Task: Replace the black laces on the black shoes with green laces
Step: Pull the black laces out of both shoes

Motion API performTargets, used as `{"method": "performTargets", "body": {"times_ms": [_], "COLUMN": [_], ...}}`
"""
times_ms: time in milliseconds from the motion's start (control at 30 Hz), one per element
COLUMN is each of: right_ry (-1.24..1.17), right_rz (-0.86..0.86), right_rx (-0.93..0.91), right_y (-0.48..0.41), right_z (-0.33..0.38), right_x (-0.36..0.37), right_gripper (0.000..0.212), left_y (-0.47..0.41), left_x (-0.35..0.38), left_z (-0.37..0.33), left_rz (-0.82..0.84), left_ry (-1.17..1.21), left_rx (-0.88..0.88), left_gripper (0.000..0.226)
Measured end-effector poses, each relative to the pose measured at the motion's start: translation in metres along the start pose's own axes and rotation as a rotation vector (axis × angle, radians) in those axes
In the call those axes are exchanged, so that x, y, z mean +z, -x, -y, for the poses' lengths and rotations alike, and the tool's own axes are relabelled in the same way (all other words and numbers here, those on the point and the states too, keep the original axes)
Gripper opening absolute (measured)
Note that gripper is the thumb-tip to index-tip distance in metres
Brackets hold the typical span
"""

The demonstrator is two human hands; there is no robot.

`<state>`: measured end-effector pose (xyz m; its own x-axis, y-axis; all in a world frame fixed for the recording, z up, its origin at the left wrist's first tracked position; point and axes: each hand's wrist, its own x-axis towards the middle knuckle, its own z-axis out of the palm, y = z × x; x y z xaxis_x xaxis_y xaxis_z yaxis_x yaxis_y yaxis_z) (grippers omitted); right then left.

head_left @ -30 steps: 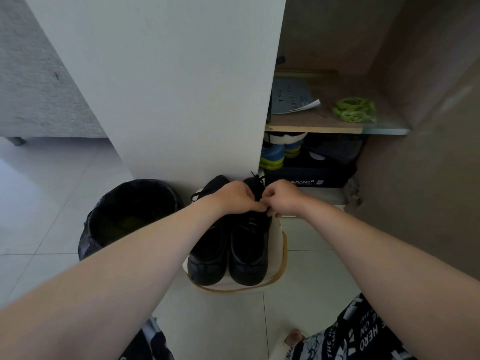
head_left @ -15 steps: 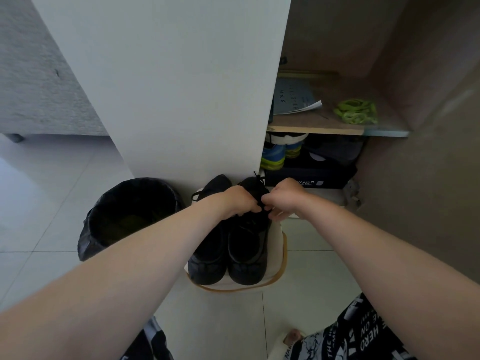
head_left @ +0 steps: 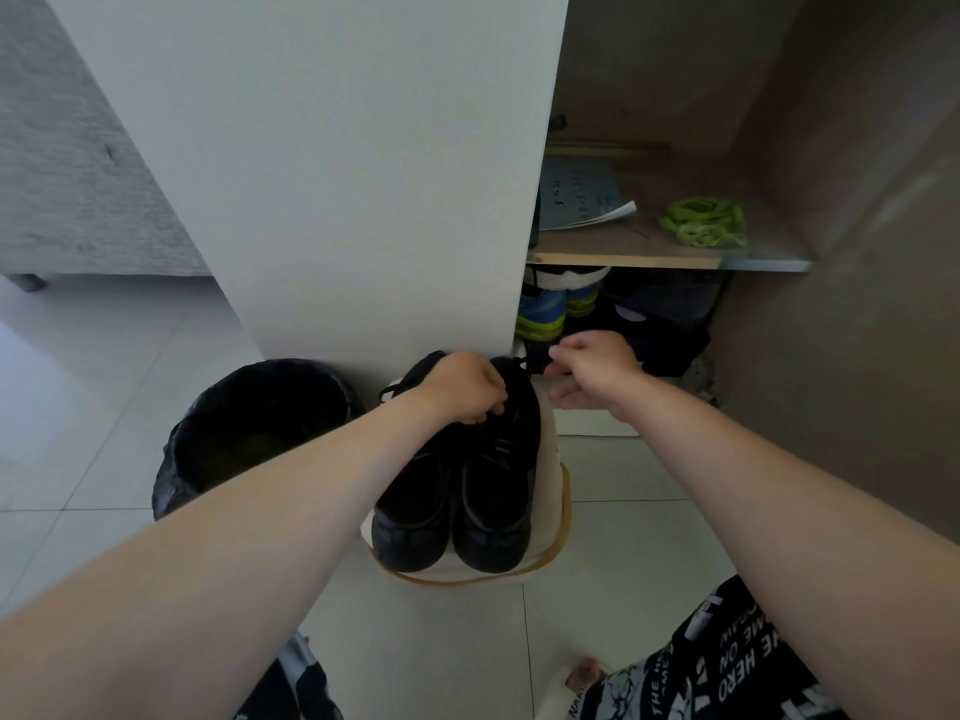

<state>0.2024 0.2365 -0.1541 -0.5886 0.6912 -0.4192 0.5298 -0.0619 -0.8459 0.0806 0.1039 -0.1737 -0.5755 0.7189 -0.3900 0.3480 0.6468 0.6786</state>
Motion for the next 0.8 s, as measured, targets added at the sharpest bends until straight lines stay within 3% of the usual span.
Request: {"method": "performTargets", "body": {"times_ms": [133,267,333,433,600,700,800], "right_ry": [0.168,0.535,0.578,0.668,0.815,0.879,0.938], "right_rz": [-0.047,-0.013,0.006,0.049,0.232,0.224,0.214], "right_rx": [-0.075,-0.023,-0.118,-0.257,-0.258,-0.287,-0.327], "right_y": [-0.001,0.002,0.004,0.004,0.0,-0.003,-0.004], "right_z": [0.002,0.003,0.003,0.003,-0.004,-0.006,-0.005], "right_x": [0.004,0.014,0.021,0.03,0.043,0.045,0.046], "right_gripper": [0.048,0.042,0.035,0.028,0.005,0.021,0.019], "left_y": [-0.003,0.004,0.002,0.002,0.001,0.002,0.001], "left_x": [-0.018,-0.024,-0.024,-0.025,-0.022,-0.021,-0.02], "left_z": [0.007,0.013,0.016,0.017,0.022,0.025,0.027], "left_rz": [-0.135,0.009,0.101,0.076,0.055,0.054,0.034], "left_ry": [-0.189,-0.543,-0.559,-0.61,-0.506,-0.479,-0.447], "left_rx": [0.035,0.087,0.108,0.163,0.238,0.263,0.288], "left_gripper": [0.009,0.02,0.022,0.022,0.019,0.015,0.013]}}
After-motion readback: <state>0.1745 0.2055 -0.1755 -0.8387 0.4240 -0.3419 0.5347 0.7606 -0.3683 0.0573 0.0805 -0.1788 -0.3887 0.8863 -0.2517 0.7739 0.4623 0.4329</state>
